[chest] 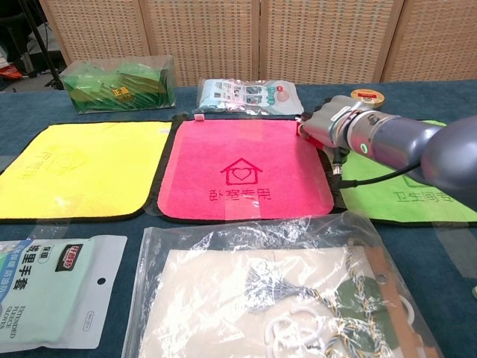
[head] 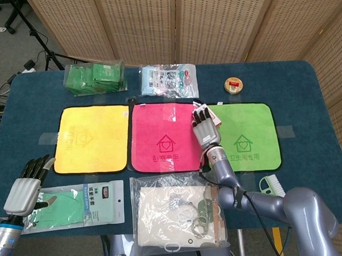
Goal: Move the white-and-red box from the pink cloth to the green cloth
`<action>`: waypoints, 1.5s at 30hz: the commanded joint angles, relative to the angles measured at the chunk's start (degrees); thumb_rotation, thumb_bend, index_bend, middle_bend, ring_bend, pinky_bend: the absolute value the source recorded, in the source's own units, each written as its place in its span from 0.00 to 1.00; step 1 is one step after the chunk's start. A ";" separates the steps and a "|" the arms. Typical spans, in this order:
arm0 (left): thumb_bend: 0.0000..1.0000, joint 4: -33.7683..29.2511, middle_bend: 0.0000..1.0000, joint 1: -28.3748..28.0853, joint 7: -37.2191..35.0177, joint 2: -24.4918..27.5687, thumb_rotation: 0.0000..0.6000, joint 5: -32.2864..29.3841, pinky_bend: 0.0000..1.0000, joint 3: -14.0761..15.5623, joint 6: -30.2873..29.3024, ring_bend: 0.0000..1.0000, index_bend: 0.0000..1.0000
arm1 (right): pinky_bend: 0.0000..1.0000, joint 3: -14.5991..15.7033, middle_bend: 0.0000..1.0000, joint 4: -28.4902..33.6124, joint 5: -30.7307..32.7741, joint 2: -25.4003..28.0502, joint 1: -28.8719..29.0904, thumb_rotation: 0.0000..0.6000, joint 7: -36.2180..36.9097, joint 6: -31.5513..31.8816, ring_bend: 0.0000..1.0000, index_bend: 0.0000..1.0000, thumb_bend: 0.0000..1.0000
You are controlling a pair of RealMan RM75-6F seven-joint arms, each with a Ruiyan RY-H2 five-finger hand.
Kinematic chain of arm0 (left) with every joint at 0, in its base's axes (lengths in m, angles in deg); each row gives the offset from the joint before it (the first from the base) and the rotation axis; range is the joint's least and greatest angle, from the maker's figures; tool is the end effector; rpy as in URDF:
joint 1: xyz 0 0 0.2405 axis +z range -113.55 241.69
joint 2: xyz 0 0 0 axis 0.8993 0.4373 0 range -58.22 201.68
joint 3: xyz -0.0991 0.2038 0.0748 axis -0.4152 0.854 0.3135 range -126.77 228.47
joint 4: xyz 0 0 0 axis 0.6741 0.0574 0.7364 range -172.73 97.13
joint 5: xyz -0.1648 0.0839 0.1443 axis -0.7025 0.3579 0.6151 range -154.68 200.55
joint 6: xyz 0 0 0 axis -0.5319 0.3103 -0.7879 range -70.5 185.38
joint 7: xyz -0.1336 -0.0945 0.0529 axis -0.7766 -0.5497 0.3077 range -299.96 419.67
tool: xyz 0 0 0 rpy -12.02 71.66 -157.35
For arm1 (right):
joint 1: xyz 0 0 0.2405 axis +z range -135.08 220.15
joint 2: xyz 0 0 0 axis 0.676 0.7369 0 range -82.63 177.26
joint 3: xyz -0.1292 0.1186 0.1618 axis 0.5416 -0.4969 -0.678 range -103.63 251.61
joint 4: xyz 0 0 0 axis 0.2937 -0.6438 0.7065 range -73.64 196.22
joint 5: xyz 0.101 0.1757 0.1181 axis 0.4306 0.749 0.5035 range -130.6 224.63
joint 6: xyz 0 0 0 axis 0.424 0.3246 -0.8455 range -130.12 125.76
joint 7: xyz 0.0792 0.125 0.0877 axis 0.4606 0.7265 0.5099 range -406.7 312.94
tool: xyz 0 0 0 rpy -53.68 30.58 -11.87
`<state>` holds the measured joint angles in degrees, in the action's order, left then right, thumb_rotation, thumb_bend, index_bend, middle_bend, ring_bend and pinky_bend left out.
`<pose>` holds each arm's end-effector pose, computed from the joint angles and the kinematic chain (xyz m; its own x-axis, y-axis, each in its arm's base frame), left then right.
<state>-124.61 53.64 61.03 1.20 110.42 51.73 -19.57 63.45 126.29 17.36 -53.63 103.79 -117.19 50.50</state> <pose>-0.3029 0.2217 0.0683 0.4210 0.1669 0.8916 0.9058 -0.1280 -0.4038 -0.1098 -0.4360 -0.0882 0.9237 -0.1494 0.3528 -0.3826 -0.3120 0.8696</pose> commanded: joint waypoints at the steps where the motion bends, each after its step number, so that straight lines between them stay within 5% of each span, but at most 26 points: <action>1: 0.16 0.01 0.00 0.00 -0.01 0.00 1.00 0.03 0.00 0.02 -0.03 0.00 0.00 | 0.00 0.27 0.04 -0.03 1.74 0.74 -0.05 1.00 -0.90 0.67 0.00 0.15 0.72; 21: 0.16 -0.02 0.00 -0.09 -0.33 -0.01 1.00 0.20 0.00 0.14 -0.20 0.00 0.00 | 0.00 1.15 0.04 1.23 5.61 2.72 0.03 1.00 -1.78 3.00 0.00 0.15 0.72; 33: 0.16 0.19 0.00 0.09 -1.05 0.14 1.00 0.31 0.00 -0.12 -1.05 0.00 0.00 | 0.00 -0.43 0.04 12.13 2.81 7.05 1.98 1.00 -2.67 8.38 0.00 0.15 0.72; 40: 0.16 0.30 0.00 0.32 -1.17 0.21 1.00 -0.10 0.00 -0.50 -1.65 0.00 0.00 | 0.00 0.48 0.03 24.89 -5.87 12.46 -0.52 1.00 2.77 13.07 0.00 0.15 0.70; 45: 0.16 0.34 0.00 0.46 -0.33 -0.05 1.00 -0.08 0.00 -0.53 -1.99 0.00 0.00 | 0.00 5.12 0.01 37.45 -22.27 19.04 -9.38 1.00 16.77 21.02 0.00 0.15 0.66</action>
<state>-124.27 54.08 60.63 1.20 110.32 51.20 -21.50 65.02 155.77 6.10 -39.77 100.89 -110.08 65.44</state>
